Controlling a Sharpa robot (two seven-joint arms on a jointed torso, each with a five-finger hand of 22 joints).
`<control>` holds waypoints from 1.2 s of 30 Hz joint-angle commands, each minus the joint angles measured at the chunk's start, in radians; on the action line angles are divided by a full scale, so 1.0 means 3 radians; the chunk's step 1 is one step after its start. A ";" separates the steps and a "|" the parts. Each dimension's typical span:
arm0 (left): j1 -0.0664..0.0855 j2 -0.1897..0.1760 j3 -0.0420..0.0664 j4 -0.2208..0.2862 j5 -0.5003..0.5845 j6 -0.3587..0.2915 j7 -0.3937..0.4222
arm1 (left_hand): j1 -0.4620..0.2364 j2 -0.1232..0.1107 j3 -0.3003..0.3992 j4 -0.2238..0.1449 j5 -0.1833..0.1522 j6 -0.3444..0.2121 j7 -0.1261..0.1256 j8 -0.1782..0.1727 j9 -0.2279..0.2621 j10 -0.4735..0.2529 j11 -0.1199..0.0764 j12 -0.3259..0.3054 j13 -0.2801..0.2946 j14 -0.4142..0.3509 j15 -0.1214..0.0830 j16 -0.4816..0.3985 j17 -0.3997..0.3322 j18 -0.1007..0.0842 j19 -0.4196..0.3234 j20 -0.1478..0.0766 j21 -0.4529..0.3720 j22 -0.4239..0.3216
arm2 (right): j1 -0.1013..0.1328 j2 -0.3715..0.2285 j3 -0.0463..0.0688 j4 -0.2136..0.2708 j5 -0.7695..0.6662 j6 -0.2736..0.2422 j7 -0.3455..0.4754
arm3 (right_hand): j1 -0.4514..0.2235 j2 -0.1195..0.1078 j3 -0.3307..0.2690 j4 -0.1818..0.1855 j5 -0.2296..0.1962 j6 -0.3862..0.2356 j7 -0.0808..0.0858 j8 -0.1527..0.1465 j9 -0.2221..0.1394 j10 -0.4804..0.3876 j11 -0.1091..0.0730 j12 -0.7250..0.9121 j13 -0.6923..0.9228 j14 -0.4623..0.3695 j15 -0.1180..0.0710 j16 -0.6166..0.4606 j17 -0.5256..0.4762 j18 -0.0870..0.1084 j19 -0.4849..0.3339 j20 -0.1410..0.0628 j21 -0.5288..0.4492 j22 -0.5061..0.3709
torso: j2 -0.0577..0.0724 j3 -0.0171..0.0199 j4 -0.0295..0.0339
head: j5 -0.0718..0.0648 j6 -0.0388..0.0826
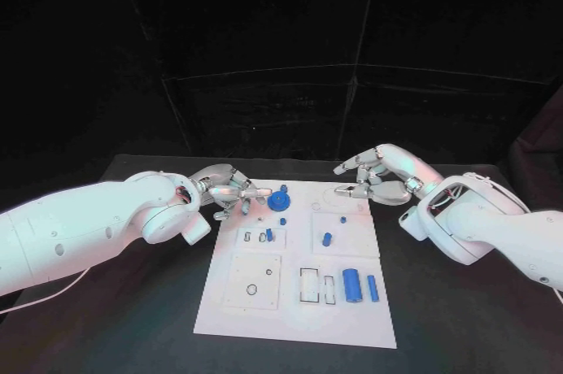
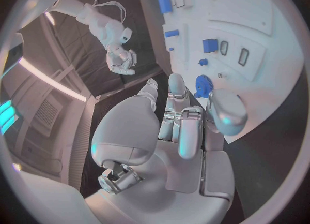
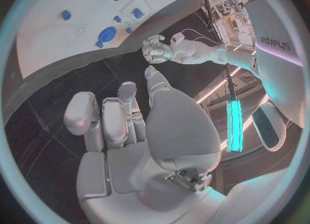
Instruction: Assemble the parts on the task board
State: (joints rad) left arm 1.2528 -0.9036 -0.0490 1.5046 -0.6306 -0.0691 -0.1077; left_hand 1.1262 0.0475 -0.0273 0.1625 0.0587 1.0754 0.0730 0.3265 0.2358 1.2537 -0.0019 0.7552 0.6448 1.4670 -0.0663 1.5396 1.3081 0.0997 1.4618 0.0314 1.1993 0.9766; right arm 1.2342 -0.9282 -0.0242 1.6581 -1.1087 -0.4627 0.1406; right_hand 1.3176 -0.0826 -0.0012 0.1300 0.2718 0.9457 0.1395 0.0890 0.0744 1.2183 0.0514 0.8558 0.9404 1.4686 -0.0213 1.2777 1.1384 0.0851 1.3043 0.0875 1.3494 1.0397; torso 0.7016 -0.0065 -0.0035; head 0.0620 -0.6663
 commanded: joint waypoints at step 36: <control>0.0287 0.0900 -0.0415 -0.0692 -0.1542 0.1038 -0.0787 | -0.0243 0.0207 -0.0506 0.0260 -0.0023 -0.0422 -0.0101 0.0928 0.1011 0.0143 -0.0084 0.1340 0.1349 0.0346 -0.0080 0.0104 0.0876 -0.0135 0.0096 -0.0049 0.0606 0.0878 | 0.0039 0.0002 -0.0002 -0.0195 0.0388 0.0271 -0.0121 | 0.0007 0.0038 -0.0035 -0.0009 0.0096 0.0036 0.0002 0.0025 0.0004 0.0028 -0.0003 -0.0004 -0.0034 0.0050 -0.0016 -0.0054 -0.0033 0.0074 -0.0018 -0.0017 -0.0047 -0.0047 | -0.0076 0.0040 0.0010 | 0.0039 -0.0117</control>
State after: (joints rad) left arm 1.3372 -0.6367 -0.1719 1.3008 -1.0753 0.1999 -0.3317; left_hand 1.0589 0.1093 -0.1723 0.2385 0.0548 0.9555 0.0427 0.6005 0.5384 1.2882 -0.0288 1.1507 1.0482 1.4637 -0.0842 1.5676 1.3077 0.0765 1.4642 0.0218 1.3766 1.2392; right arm 1.2437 -0.9290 -0.0254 1.6002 -0.9954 -0.3927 0.1080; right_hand 1.3214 -0.0786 -0.0040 0.1272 0.2965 0.9525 0.1393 0.0926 0.0751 1.2257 0.0519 0.8557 0.9315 1.4686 -0.0214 1.2639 1.1295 0.1012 1.3034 0.0865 1.3417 1.0269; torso 0.6783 0.0058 0.0003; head 0.0743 -0.7004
